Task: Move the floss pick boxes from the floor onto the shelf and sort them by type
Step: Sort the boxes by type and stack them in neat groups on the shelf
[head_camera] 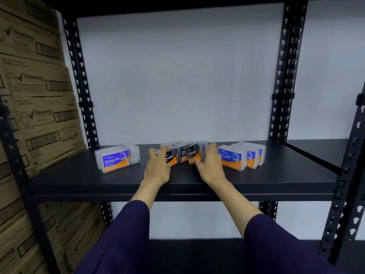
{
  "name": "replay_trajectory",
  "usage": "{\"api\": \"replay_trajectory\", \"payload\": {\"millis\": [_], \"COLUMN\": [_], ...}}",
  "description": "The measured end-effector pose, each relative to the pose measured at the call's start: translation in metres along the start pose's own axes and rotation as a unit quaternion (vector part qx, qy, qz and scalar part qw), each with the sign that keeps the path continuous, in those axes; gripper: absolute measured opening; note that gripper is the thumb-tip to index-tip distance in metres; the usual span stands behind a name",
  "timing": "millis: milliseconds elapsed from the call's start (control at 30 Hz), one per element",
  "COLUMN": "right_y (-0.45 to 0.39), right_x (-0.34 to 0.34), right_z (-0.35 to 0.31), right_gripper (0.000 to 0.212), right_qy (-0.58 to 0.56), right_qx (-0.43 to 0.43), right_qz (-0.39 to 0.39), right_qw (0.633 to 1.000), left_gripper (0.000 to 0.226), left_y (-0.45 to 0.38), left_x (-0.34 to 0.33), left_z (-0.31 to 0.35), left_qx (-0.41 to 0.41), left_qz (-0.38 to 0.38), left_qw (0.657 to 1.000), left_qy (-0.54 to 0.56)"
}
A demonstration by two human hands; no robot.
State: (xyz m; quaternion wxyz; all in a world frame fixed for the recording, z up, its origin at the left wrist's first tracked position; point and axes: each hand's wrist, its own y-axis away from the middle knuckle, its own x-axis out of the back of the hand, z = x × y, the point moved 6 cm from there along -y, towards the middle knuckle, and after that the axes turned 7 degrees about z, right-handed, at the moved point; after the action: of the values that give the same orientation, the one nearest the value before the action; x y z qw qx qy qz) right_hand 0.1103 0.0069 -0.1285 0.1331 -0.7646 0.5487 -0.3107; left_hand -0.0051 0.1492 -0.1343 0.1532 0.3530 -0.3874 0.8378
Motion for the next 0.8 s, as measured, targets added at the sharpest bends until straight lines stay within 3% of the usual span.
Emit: {"api": "replay_trajectory", "payload": {"millis": [367, 600, 800], "right_y": [-0.015, -0.003, 0.033], "right_x": [-0.023, -0.019, 0.006], "right_z": [0.008, 0.004, -0.013], "right_gripper": [0.025, 0.027, 0.023], "right_qy": [0.093, 0.117, 0.111], "right_qx": [-0.002, 0.019, 0.049], "right_qz": [-0.113, -0.103, -0.081], "right_qw": [0.989, 0.988, 0.989], "left_gripper": [0.056, 0.070, 0.048], "left_y": [-0.029, -0.016, 0.034], "left_x": [-0.021, -0.014, 0.020], "left_z": [-0.010, -0.004, 0.014], "left_qx": [0.004, 0.006, -0.031], "left_qz": [-0.013, -0.001, 0.072], "left_qw": [1.000, 1.000, 0.997], "left_qy": [0.004, 0.010, 0.010]}}
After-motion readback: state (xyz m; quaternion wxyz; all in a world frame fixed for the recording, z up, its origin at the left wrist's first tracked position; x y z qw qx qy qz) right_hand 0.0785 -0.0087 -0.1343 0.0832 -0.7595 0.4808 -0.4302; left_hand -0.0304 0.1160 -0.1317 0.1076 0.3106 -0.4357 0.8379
